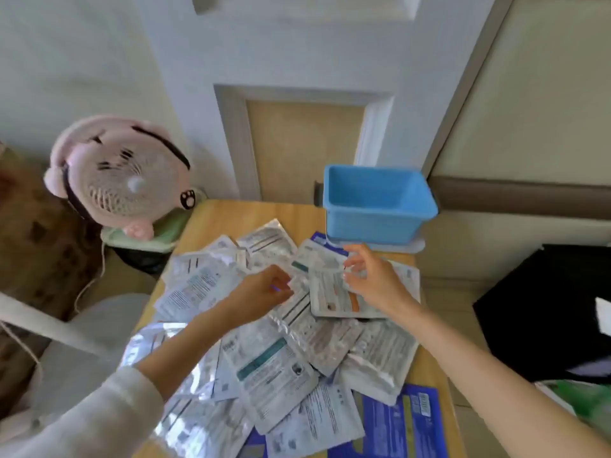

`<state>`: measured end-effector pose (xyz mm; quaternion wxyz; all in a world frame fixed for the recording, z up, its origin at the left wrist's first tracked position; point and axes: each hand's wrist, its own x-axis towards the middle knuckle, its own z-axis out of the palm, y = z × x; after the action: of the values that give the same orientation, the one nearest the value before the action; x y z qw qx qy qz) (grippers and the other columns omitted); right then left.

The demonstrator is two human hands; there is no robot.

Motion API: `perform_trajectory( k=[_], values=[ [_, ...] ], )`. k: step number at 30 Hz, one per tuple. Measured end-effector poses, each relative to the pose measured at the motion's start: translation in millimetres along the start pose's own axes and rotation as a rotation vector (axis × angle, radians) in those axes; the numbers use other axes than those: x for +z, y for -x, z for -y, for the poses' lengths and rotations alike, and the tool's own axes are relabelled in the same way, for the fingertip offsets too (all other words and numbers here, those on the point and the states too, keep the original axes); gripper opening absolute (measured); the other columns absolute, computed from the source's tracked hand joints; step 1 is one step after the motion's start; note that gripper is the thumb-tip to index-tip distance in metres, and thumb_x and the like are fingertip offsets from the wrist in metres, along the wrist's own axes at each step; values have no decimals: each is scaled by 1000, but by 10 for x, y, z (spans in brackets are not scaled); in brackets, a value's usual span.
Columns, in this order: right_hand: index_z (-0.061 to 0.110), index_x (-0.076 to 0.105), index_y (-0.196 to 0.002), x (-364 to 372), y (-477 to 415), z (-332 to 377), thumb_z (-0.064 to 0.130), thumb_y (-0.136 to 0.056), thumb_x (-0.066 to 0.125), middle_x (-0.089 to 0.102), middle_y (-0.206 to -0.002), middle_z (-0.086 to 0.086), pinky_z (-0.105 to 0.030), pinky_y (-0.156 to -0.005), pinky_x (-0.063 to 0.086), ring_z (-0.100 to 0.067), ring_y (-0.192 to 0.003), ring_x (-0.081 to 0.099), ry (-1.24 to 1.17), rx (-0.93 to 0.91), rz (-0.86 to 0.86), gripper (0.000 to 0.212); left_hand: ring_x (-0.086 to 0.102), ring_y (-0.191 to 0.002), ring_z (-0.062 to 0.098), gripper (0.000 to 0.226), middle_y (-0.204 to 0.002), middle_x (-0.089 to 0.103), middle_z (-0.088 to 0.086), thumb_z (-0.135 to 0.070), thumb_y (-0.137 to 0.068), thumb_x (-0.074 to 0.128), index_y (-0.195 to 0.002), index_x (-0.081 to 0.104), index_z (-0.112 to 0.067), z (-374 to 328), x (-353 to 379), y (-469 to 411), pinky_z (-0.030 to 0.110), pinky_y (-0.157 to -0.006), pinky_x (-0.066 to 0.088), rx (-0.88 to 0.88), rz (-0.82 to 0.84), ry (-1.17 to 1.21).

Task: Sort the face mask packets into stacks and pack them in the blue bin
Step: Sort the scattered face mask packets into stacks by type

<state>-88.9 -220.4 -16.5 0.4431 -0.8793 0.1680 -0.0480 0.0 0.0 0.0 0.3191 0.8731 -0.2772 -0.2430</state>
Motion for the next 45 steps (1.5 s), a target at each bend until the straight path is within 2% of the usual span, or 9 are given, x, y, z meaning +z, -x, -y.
perform_trajectory(
  k=[3, 7, 17, 19, 22, 25, 29, 41, 45],
  values=[
    [35, 28, -143, 254, 27, -430, 42, -80, 69, 27, -151, 4, -41, -114, 22, -19, -141, 19, 294, -112, 141, 76, 54, -110, 17, 37, -120, 55, 3, -23, -88, 62, -122, 53, -11, 308, 446, -125, 23, -90, 42, 71, -68, -57],
    [43, 11, -147, 476, 34, -857, 62, -71, 66, -8, -158, 6, -55, -116, 6, -23, -145, -7, 550, -143, 279, 96, 44, -126, 17, 49, -142, 40, 1, -27, -87, 63, -131, 46, -14, 528, 817, -259, 27, -102, 36, 163, -106, -113],
    [29, 38, -142, 656, 527, -859, 41, -89, 57, 34, -151, 1, -42, -114, 28, -22, -139, 30, 465, -174, 46, 57, 48, -123, 15, 44, -135, 52, -1, -31, -89, 60, -129, 50, -17, 542, 942, 318, 22, -98, 35, 337, -289, -188],
    [31, 32, -144, 766, 800, -823, 45, -89, 56, 27, -153, 3, -47, -115, 22, -22, -143, 21, 422, -168, 37, 62, 39, -130, 18, 53, -142, 44, 1, -43, -86, 59, -133, 44, -22, 655, 1013, 525, 38, -108, 33, 301, -314, -328],
    [42, 11, -148, 951, 1221, -854, 69, -80, 46, -2, -159, 7, -56, -116, 1, -19, -146, -4, 603, -162, 174, 81, -4, -145, 28, 94, -158, -1, 1, -72, -70, 54, -146, 12, -36, 899, 1067, 779, 67, -108, 2, 84, -142, -626],
    [47, 1, -146, 1159, 1507, -1001, 80, -72, 12, -17, -156, 12, -53, -114, -15, -15, -145, -17, 726, -192, 187, 81, -28, -139, 33, 132, -152, -31, 1, -97, -31, 28, -142, -20, -44, 1097, 1150, 952, 73, -103, -5, -40, 63, -711],
    [47, -4, -145, 1250, 1560, -1047, 74, -73, -5, -20, -155, 13, -52, -114, -17, -14, -143, -20, 770, -225, 97, 77, -30, -137, 33, 123, -150, -35, 3, -100, -36, 8, -139, -27, -42, 1268, 1287, 953, 72, -104, -5, 46, -38, -738],
    [45, 1, -146, 1123, 1102, -1088, 75, -73, -4, -16, -156, 13, -49, -114, -17, -13, -145, -14, 738, -233, 93, 78, -21, -142, 31, 125, -155, -23, 1, -100, -32, -4, -144, -14, -45, 1166, 1242, 591, 73, -103, -4, 68, -142, -707],
    [35, 35, -142, 1029, 923, -955, 50, -95, 36, 28, -153, 8, -44, -118, 12, -14, -141, 25, 553, -239, 17, 49, -20, -142, 30, 126, -156, -21, 1, -101, -32, -2, -144, -12, -46, 1136, 1159, 371, 72, -104, -5, 86, -135, -679]
  ],
)
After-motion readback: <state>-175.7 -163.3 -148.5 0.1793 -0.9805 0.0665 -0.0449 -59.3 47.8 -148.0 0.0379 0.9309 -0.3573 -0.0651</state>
